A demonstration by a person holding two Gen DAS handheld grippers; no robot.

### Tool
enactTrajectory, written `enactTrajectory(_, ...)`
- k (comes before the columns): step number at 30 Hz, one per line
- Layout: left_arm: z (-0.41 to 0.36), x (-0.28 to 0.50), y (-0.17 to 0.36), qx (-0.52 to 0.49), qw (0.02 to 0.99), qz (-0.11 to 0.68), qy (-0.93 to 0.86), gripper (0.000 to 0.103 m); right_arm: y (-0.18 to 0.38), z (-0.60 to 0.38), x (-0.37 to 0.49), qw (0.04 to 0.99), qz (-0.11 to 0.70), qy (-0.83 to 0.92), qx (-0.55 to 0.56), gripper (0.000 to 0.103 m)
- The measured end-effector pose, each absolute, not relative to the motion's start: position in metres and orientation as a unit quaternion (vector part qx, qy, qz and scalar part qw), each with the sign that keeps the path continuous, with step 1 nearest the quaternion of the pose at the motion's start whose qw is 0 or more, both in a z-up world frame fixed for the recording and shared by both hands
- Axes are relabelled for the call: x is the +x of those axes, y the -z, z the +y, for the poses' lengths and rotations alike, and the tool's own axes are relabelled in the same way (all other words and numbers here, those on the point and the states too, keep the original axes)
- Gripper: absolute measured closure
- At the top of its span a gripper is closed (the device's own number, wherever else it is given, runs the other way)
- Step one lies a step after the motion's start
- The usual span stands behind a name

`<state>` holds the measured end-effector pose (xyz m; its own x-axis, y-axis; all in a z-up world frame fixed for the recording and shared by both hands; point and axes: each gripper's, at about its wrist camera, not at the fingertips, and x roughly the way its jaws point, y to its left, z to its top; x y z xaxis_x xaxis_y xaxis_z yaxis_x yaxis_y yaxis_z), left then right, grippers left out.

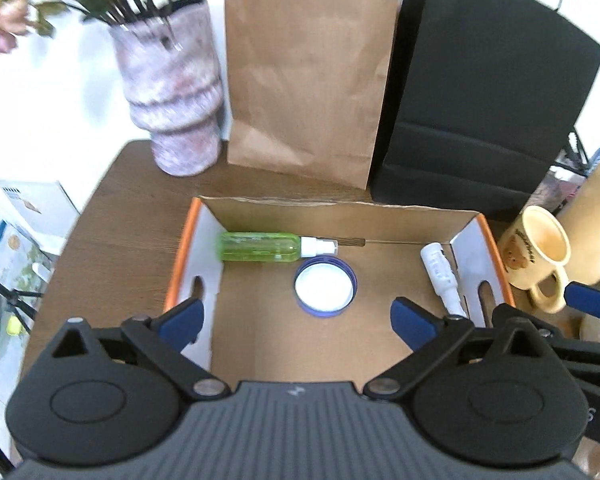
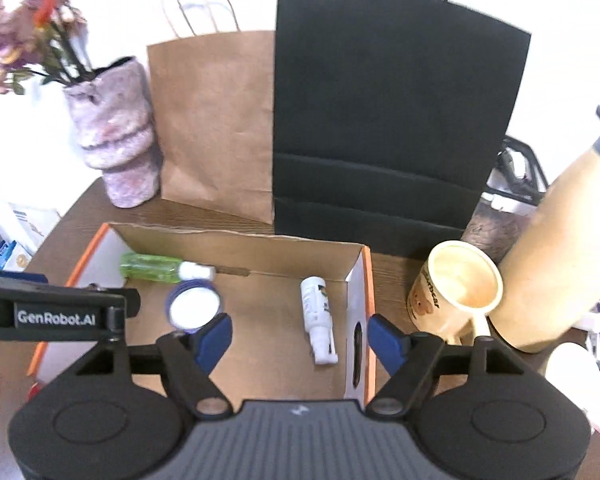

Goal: Organize rigid objects
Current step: 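Withdraw both tools from the box back above the table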

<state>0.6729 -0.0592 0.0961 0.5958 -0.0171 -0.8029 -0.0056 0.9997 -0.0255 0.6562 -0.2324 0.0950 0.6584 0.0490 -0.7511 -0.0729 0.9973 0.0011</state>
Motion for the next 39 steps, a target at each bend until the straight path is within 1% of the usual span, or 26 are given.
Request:
enactTrajectory(10, -0.044, 0.585, -0.122, -0.001, 0.916, 0.401, -0.005, 0.001, -0.120, -0.220, 0.579, 0.927, 0.372, -0.046, -0.019, 0.027)
enactTrajectory(14, -0.038, 0.547, -0.125, 0.007, 0.930, 0.366, -0.005, 0.001, -0.125, -0.221, 0.544, 0.936, 0.349, -0.055, -0.014, 0.027)
enactTrajectory(19, -0.031, 0.505, -0.129, 0.001, 0.943, 0.334, 0.005, 0.001, -0.127, -0.230, 0.508, 0.945, 0.323, -0.057, -0.003, 0.023)
enactTrajectory(23, -0.021, 0.474, -0.123, -0.003, 0.950, 0.314, 0.000, 0.001, -0.121, -0.235, 0.478, 0.952, 0.301, -0.053, -0.002, 0.023)
enactTrajectory(26, -0.012, 0.444, -0.119, -0.010, 0.960, 0.279, -0.012, 0.001, -0.116, -0.236, 0.448, 0.960, 0.273, -0.055, -0.005, 0.022)
enactTrajectory(28, -0.007, 0.421, -0.115, -0.008, 0.967, 0.252, -0.023, 0.001, -0.112, -0.235, 0.427, 0.966, 0.250, -0.057, -0.013, 0.018)
enactTrajectory(31, -0.004, 0.385, -0.109, 0.001, 0.977, 0.213, -0.027, 0.001, -0.104, -0.236, 0.391, 0.974, 0.217, -0.059, -0.018, 0.015)
enactTrajectory(39, 0.003, 0.290, -0.090, 0.024, 0.988, 0.148, -0.019, 0.000, -0.076, -0.233, 0.320, 0.980, 0.187, -0.069, -0.005, 0.014)
